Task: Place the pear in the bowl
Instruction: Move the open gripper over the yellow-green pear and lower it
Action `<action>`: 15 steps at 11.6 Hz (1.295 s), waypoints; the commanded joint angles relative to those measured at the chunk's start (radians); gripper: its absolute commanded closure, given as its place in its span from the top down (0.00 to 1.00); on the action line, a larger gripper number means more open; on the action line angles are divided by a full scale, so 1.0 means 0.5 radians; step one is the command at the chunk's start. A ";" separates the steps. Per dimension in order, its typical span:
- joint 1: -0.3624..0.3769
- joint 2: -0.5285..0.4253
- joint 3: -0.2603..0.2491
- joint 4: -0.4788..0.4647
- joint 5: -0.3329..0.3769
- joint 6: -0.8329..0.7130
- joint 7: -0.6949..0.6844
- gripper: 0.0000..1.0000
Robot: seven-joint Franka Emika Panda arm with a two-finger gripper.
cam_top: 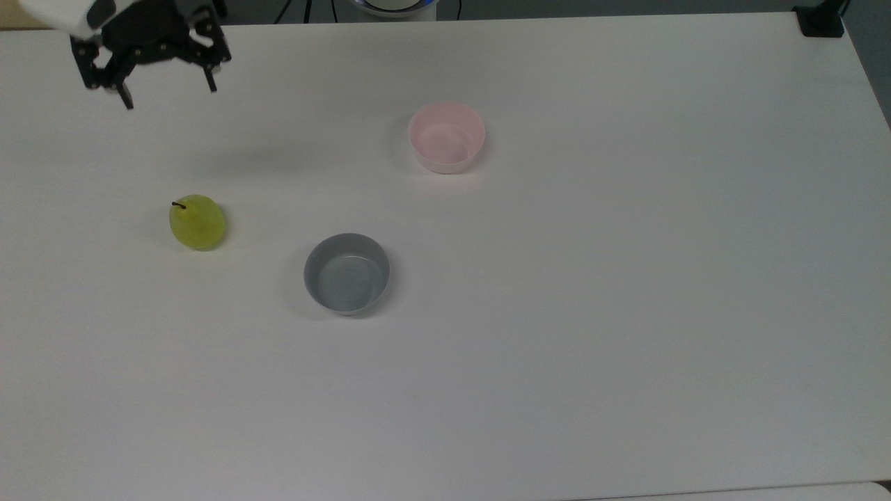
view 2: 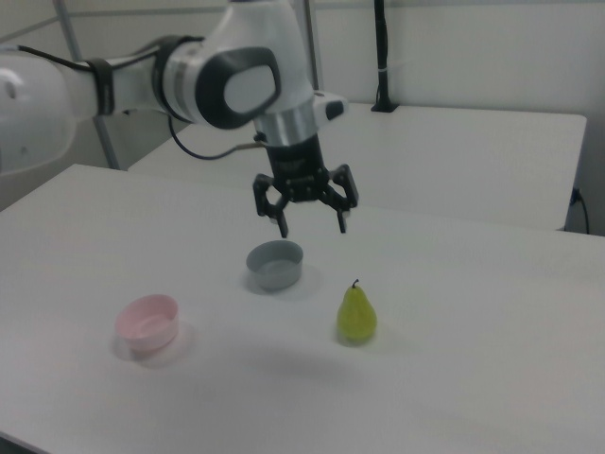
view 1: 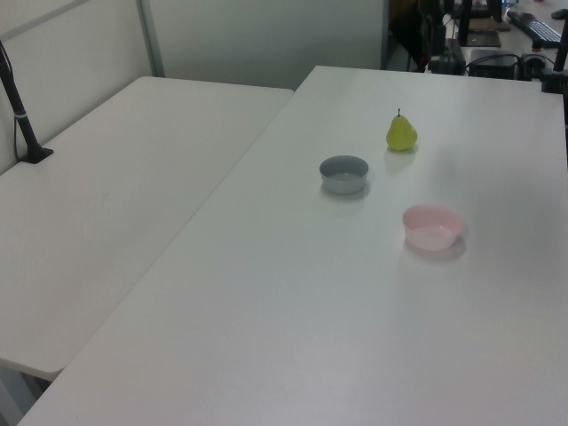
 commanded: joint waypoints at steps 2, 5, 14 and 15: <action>-0.004 0.184 -0.055 -0.137 0.017 0.364 -0.038 1.00; -0.007 0.344 -0.055 -0.167 0.033 0.570 -0.019 1.00; -0.007 0.528 -0.055 -0.250 0.113 0.877 -0.013 0.20; -0.007 0.528 -0.055 -0.250 0.113 0.877 -0.013 0.04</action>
